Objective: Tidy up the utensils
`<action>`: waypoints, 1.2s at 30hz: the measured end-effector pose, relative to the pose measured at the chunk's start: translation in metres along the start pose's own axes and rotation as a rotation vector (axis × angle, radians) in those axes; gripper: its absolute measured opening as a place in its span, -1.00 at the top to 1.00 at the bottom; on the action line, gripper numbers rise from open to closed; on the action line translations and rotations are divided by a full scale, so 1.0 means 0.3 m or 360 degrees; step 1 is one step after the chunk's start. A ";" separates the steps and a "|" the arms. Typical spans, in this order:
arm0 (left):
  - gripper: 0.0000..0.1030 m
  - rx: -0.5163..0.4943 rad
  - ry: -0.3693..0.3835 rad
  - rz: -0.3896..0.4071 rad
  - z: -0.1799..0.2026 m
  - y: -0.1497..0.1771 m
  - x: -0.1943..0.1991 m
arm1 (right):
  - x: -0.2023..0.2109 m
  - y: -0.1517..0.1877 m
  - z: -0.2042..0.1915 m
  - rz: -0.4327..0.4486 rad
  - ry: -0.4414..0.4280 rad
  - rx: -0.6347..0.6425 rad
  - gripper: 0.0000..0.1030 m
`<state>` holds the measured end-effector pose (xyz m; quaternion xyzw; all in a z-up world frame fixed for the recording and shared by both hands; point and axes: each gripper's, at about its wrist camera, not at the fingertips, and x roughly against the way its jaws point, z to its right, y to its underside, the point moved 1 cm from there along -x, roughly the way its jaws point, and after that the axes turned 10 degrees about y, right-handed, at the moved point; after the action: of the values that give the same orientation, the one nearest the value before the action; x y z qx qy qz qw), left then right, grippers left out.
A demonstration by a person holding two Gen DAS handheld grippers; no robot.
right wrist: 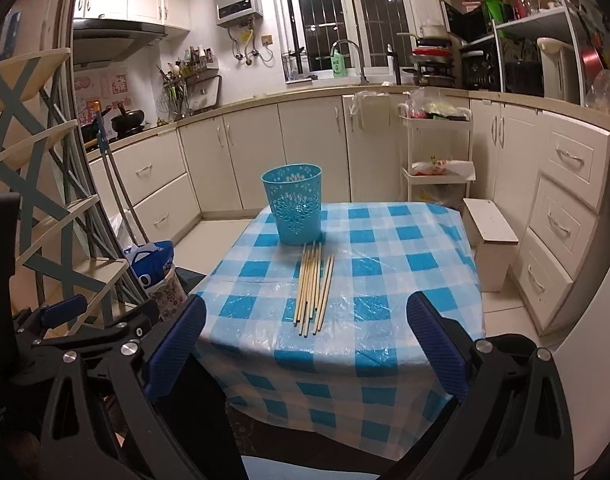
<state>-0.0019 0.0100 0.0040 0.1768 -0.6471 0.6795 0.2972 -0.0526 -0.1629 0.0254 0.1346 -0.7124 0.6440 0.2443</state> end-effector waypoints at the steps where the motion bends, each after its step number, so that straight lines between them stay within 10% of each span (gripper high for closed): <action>1: -0.85 0.0000 -0.0001 0.0000 -0.001 -0.002 0.000 | 0.001 -0.001 -0.001 0.0000 -0.0001 -0.0003 -0.87; 36: -0.85 -0.0012 -0.0003 0.0006 0.003 0.014 0.010 | 0.013 0.012 -0.005 0.0031 -0.0032 -0.0012 -0.87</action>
<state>-0.0069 0.0097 0.0027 0.1750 -0.6502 0.6774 0.2960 -0.0575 -0.1605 0.0246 0.1332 -0.7186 0.6422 0.2314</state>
